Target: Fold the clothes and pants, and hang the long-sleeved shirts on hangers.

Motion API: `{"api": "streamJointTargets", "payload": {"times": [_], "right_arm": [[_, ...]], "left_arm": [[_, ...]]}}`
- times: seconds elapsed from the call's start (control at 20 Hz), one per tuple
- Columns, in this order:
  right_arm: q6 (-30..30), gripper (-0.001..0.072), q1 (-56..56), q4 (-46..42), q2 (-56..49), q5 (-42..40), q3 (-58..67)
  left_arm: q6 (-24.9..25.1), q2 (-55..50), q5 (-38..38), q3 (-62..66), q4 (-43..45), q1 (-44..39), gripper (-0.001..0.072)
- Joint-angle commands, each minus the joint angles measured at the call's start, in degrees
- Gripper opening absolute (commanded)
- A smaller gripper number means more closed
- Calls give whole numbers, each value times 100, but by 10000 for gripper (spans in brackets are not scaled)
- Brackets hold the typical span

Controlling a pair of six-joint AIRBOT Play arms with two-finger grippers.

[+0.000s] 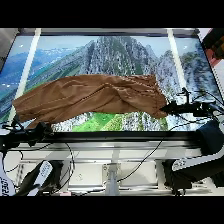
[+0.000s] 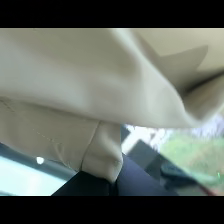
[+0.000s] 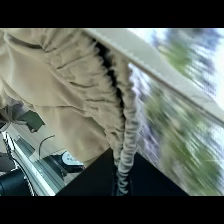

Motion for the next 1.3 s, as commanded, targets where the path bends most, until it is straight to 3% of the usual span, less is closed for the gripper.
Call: {"api": "streamJointTargets", "payload": {"times": [0.0, 0.3, 0.4, 0.6, 0.7, 0.95, 1.1, 1.25], "right_arm": [[0, 42, 4, 400, 13, 20, 13], [26, 41, 4, 977, 352, -44, 588], [328, 40, 0, 848, 750, -557, 693], [1370, 40, 0, -278, 1832, -1604, 693], [1996, 40, 0, -1060, 2409, -1746, 713], [3187, 40, 0, -2503, 3423, -1226, 713], [3432, 40, 0, -2817, 3567, -520, 710], [3676, 40, 0, -3252, 3532, 291, 710]], "left_arm": [[-146, -2, 570, 210, -2, 0, 17], [-549, -356, 1263, 1617, 162, 0, 13], [-671, -876, 1231, 2124, 168, -2, 13], [-643, -2061, 920, 3307, 173, -302, 13], [-643, -2577, 723, 4019, 173, -527, 13], [-645, -3268, 203, 5541, 177, -848, 14], [-647, -3268, -262, 5761, 269, -822, 14], [-662, -3303, -1040, 5761, 1239, -850, 14]]}}
